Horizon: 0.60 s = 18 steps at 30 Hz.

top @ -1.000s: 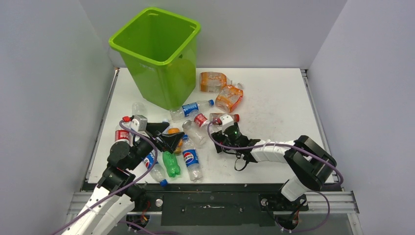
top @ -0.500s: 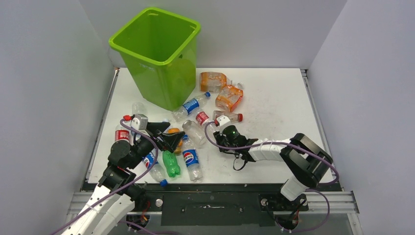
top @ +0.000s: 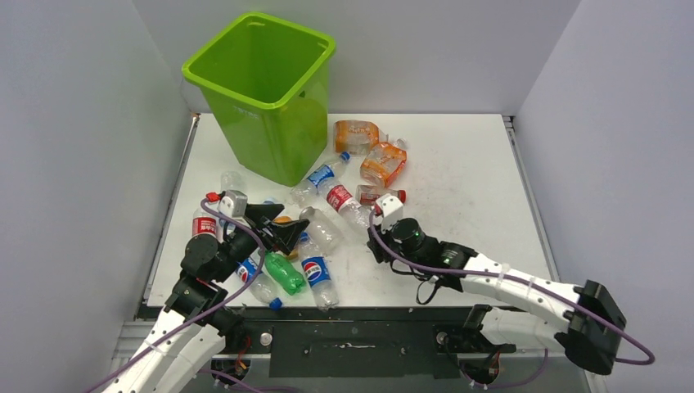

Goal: Put the plastic bottles in the bin
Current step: Pick up the plastic bottle at the center of the board.

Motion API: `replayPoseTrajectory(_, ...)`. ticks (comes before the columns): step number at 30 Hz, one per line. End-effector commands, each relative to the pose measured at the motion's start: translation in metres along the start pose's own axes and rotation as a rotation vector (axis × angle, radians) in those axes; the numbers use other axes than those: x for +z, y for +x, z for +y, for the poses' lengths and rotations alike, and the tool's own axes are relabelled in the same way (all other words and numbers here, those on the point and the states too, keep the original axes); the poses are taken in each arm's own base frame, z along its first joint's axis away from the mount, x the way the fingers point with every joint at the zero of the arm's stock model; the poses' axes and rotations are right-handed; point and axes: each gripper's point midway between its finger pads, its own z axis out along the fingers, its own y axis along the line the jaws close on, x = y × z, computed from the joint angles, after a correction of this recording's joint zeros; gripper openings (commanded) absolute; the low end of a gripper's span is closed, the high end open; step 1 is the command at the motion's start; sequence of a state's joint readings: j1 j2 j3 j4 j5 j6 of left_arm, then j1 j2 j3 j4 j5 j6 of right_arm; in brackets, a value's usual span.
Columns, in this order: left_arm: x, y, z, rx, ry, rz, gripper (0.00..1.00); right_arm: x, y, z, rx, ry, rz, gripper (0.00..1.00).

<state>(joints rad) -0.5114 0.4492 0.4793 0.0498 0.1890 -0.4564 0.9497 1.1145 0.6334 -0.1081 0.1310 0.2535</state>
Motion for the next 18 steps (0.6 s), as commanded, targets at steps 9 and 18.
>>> replayPoseTrajectory(9,0.007,-0.036,-0.058,0.294,0.303,-0.028,0.96,-0.086,-0.043,0.005,-0.001,-0.060,0.120,0.05)
replayPoseTrajectory(18,0.020,-0.029,-0.070,0.789,0.398,0.165,0.96,-0.110,-0.054,0.013,-0.073,-0.113,0.225,0.05)
